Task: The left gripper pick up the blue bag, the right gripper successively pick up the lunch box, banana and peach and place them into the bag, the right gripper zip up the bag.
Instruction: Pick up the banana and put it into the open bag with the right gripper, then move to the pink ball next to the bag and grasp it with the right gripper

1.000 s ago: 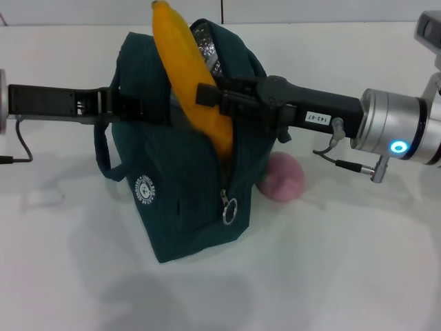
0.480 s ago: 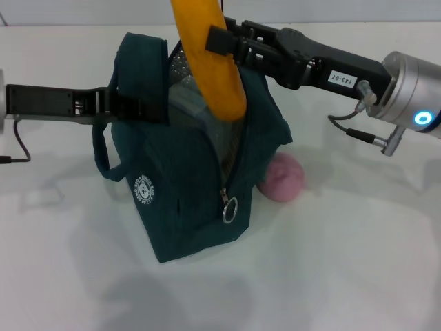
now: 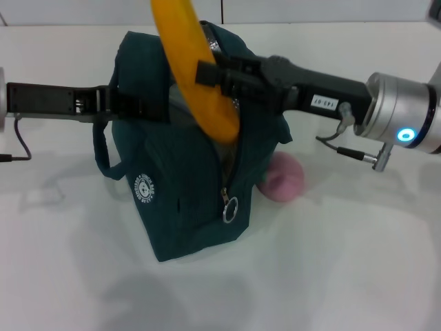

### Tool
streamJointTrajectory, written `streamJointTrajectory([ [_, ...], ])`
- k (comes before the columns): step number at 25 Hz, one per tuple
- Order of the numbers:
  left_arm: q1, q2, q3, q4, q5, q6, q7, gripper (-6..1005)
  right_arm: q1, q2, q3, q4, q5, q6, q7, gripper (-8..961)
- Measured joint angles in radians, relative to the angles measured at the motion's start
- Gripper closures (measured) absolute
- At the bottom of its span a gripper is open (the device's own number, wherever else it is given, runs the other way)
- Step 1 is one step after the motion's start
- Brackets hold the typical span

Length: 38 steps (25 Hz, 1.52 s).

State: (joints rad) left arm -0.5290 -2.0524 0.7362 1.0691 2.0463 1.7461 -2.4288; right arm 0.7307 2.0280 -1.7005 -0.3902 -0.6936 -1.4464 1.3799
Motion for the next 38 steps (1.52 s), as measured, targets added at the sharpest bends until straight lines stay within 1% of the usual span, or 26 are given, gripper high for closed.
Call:
streamJointTrajectory([
  [5, -0.001, 0.0, 0.0, 0.0, 0.0, 0.0, -0.002, 964, -0.007, 0.0, -0.025, -0.004, 0.002, 0.01, -0.015, 506],
  [16, 0.001, 0.0, 0.0, 0.0, 0.0, -0.001, -0.003, 964, -0.034, 0.0, -0.033, -0.011, 0.048, 0.034, -0.045, 493],
  [21, 0.001, 0.0, 0.0, 0.0, 0.0, -0.002, -0.002, 964, -0.034, 0.0, -0.033, -0.012, 0.049, 0.037, -0.046, 487],
  [23, -0.001, 0.0, 0.0, 0.0, 0.0, -0.003, -0.001, 964, -0.034, 0.0, -0.032, -0.012, 0.053, 0.037, -0.046, 310],
  [29, 0.003, 0.001, 0.0, 0.0, 0.0, -0.004, -0.003, 964, -0.034, -0.001, -0.007, -0.012, 0.062, 0.012, -0.056, 282],
  [32, 0.006, 0.003, -0.005, 0.0, 0.0, -0.004, -0.004, 964, -0.045, -0.008, 0.035, -0.012, 0.061, -0.013, -0.065, 269],
  [34, 0.006, 0.003, -0.024, 0.0, 0.0, -0.004, -0.003, 964, -0.06, -0.015, 0.067, -0.012, 0.056, -0.025, -0.07, 260],
  [36, 0.01, 0.003, -0.046, 0.0, 0.0, -0.003, -0.001, 964, -0.076, -0.025, 0.091, -0.012, 0.053, -0.037, -0.081, 255],
  [38, 0.018, 0.005, -0.059, 0.0, 0.0, -0.001, -0.001, 964, -0.092, -0.04, 0.106, -0.011, 0.052, -0.044, -0.091, 254],
])
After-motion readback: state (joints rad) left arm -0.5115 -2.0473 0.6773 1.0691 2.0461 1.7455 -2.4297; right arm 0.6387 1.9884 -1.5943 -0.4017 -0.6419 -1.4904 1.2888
